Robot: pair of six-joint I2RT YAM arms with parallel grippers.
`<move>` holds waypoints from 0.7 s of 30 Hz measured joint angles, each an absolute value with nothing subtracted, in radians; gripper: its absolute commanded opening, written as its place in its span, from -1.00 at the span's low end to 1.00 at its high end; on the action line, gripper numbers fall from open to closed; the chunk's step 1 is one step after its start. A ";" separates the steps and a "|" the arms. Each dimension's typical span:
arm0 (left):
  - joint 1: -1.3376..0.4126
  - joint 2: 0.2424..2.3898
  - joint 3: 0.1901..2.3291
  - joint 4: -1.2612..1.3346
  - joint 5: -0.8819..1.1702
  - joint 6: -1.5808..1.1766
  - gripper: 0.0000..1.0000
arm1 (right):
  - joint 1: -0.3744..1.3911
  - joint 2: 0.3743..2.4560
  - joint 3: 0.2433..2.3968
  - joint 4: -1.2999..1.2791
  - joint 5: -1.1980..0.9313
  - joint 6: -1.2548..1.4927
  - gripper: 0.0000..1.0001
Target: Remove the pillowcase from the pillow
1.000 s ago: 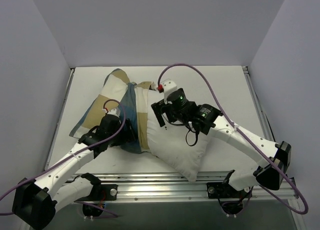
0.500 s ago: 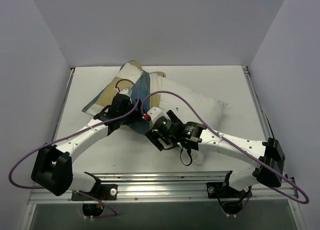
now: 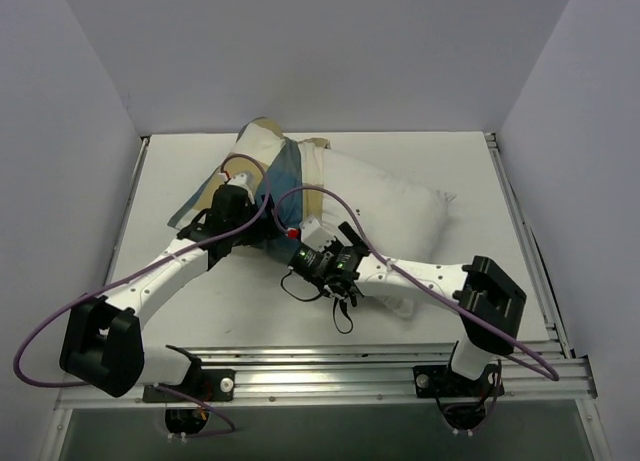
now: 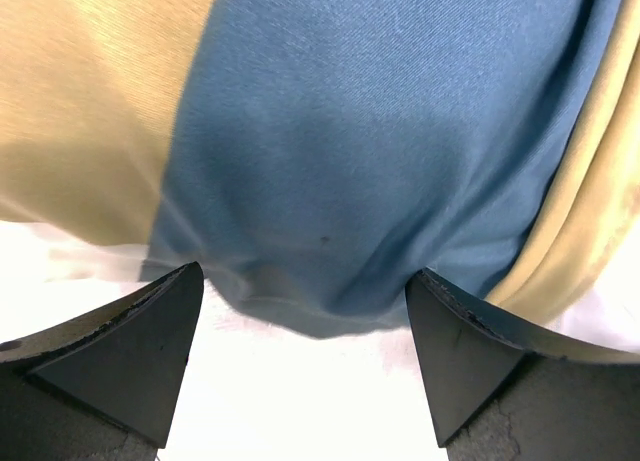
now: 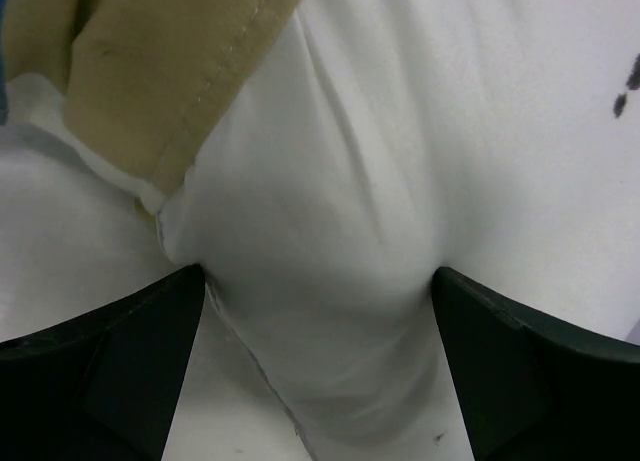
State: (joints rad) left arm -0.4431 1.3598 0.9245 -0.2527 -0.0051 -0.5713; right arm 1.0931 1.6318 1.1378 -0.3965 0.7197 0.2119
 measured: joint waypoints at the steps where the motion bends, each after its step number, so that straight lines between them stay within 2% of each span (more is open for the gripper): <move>1: -0.443 1.350 0.918 -0.256 -0.004 -0.572 0.79 | 1.086 1.658 1.137 -0.392 0.734 0.217 0.58; 2: -0.443 1.338 0.912 -0.258 -0.003 -0.571 0.79 | 1.078 1.684 1.137 -0.388 0.748 0.220 0.36; 3: -0.443 1.317 0.902 -0.260 -0.002 -0.572 0.79 | 1.071 1.709 1.137 -0.383 0.760 0.223 -0.17; 4: -0.443 1.305 0.896 -0.263 -0.002 -0.572 0.79 | 1.064 1.730 1.136 -0.378 0.770 0.229 -0.46; 5: -0.442 1.283 0.884 -0.263 -0.002 -0.572 0.79 | 1.059 1.744 1.136 -0.374 0.778 0.225 -0.71; 7: -0.442 1.237 0.860 -0.270 -0.001 -0.578 0.79 | 1.052 1.748 1.135 -0.354 0.773 0.221 -1.00; 14: -0.442 1.125 0.740 -0.262 0.034 -0.627 0.81 | 0.999 1.650 1.135 -0.280 0.620 0.199 -1.00; 21: -0.447 1.200 0.647 -0.123 0.149 -0.691 0.86 | 0.938 1.505 1.135 -0.212 0.439 0.181 -1.00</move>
